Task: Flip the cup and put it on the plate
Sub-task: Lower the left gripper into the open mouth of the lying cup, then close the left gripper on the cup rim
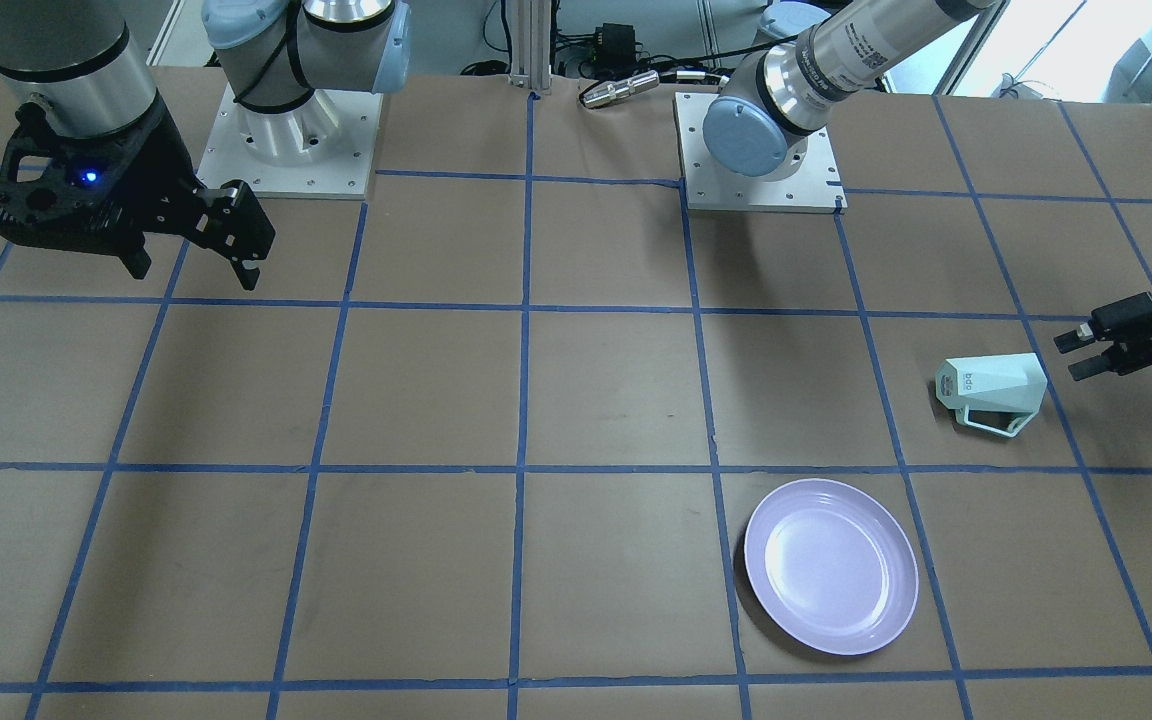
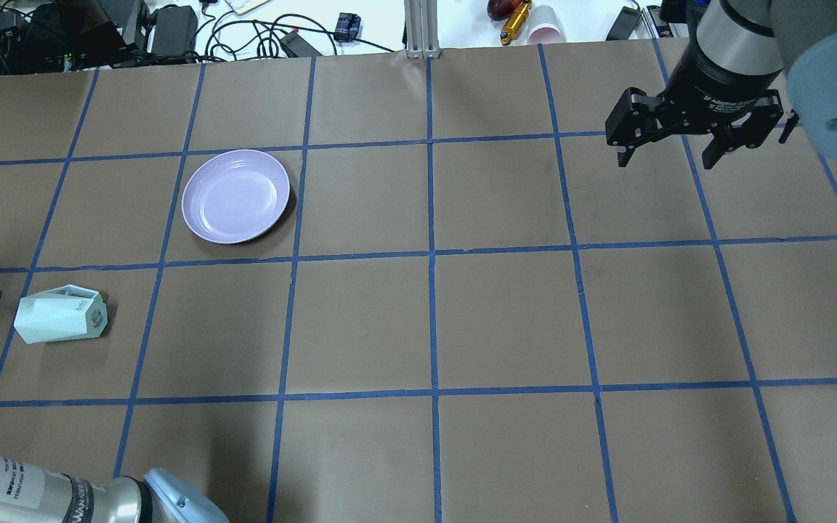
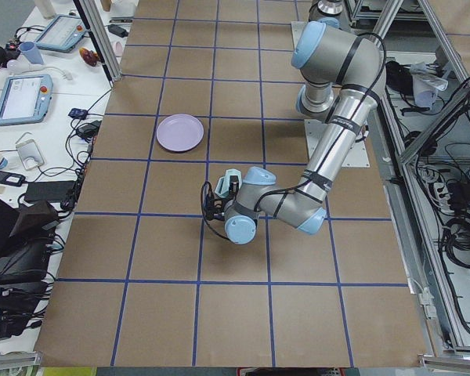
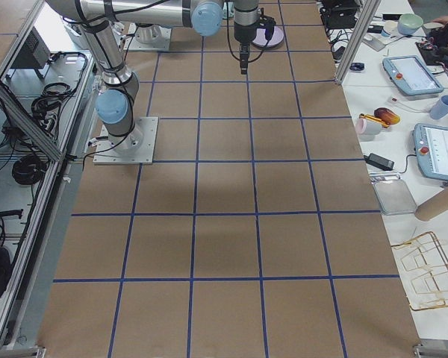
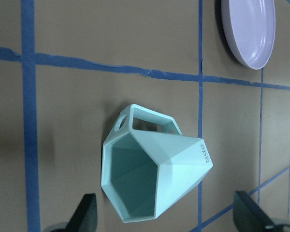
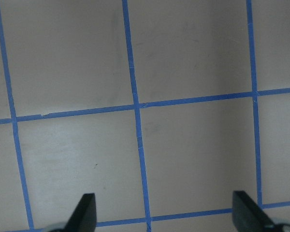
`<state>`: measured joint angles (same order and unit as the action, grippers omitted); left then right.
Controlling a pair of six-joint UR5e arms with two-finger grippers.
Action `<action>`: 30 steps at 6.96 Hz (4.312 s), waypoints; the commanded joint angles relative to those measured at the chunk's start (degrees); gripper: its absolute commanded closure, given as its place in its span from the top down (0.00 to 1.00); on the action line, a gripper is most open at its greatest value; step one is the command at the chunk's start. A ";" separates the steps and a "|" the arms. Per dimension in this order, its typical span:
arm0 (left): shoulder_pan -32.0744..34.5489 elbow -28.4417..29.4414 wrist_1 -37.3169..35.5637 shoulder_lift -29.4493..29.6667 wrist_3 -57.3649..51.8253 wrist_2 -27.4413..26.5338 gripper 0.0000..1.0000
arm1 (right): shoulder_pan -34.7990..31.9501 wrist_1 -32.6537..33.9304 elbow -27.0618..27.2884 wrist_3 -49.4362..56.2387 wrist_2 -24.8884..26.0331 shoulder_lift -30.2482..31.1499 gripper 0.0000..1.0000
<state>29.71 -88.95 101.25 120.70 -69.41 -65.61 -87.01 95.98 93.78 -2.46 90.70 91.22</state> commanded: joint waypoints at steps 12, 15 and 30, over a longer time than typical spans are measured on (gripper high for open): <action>0.88 0.00 7.03 5.25 -13.03 1.80 0.95 | 0.00 0.00 0.00 0.00 0.00 -0.08 1.00; 0.96 0.00 7.47 5.69 -13.21 3.03 0.88 | 0.00 0.00 0.00 0.00 -0.09 -0.08 1.00; 1.32 1.23 11.34 7.45 -15.67 5.14 0.14 | 0.00 0.00 0.00 0.00 -0.09 0.01 1.00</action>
<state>31.02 -87.68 112.64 128.10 -85.07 -60.48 -87.01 95.98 93.78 -2.46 90.68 91.18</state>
